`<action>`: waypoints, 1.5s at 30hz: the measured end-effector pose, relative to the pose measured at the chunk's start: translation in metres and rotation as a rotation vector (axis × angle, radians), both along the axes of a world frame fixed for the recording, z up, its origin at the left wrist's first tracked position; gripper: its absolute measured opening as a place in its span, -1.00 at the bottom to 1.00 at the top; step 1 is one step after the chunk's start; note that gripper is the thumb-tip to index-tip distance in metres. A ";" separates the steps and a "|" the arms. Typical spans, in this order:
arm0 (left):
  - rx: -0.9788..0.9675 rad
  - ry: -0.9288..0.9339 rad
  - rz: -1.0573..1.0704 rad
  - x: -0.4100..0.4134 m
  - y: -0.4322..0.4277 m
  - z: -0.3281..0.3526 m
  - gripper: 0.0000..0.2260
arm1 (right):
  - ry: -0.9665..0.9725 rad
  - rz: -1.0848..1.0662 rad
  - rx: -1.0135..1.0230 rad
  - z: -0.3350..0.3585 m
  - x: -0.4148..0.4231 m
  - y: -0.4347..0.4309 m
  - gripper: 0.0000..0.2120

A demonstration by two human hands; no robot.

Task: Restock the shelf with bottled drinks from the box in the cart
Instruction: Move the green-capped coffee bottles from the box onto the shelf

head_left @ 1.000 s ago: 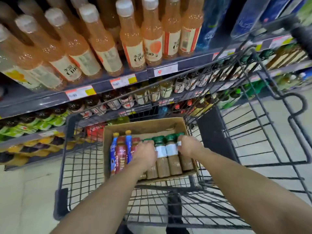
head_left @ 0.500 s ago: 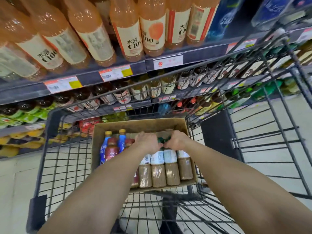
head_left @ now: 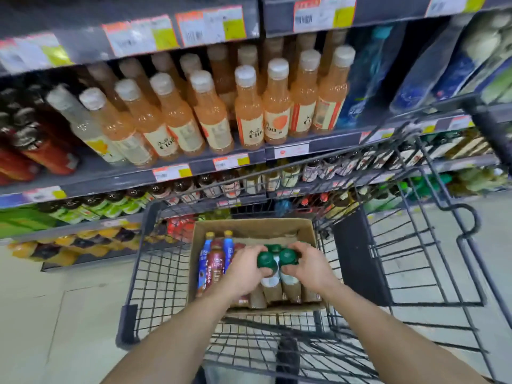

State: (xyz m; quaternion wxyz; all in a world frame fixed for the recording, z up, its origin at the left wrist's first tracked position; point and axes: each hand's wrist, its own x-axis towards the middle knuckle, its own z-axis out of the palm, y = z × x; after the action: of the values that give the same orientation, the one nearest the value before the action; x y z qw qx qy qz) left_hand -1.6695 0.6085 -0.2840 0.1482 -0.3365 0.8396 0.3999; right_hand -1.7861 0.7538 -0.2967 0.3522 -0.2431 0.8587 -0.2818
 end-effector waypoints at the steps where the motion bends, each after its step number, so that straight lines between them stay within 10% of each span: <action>1: -0.037 0.037 0.010 0.007 0.001 0.012 -0.54 | 0.034 0.003 -0.025 0.012 0.005 -0.002 -0.51; 23: -0.437 0.519 0.269 0.198 -0.151 0.293 -0.59 | 0.358 0.097 -0.506 0.311 0.122 -0.168 -0.48; 45: -0.498 0.668 0.494 0.233 -0.243 0.371 -0.54 | 0.525 -0.069 -0.768 0.477 0.030 -0.336 -0.43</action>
State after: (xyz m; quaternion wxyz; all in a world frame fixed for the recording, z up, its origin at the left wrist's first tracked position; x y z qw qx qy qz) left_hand -1.4364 0.3659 0.0873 -0.3140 -0.4040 0.8065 0.2962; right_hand -1.7558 0.4179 0.1805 -0.0020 -0.3902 0.7598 -0.5201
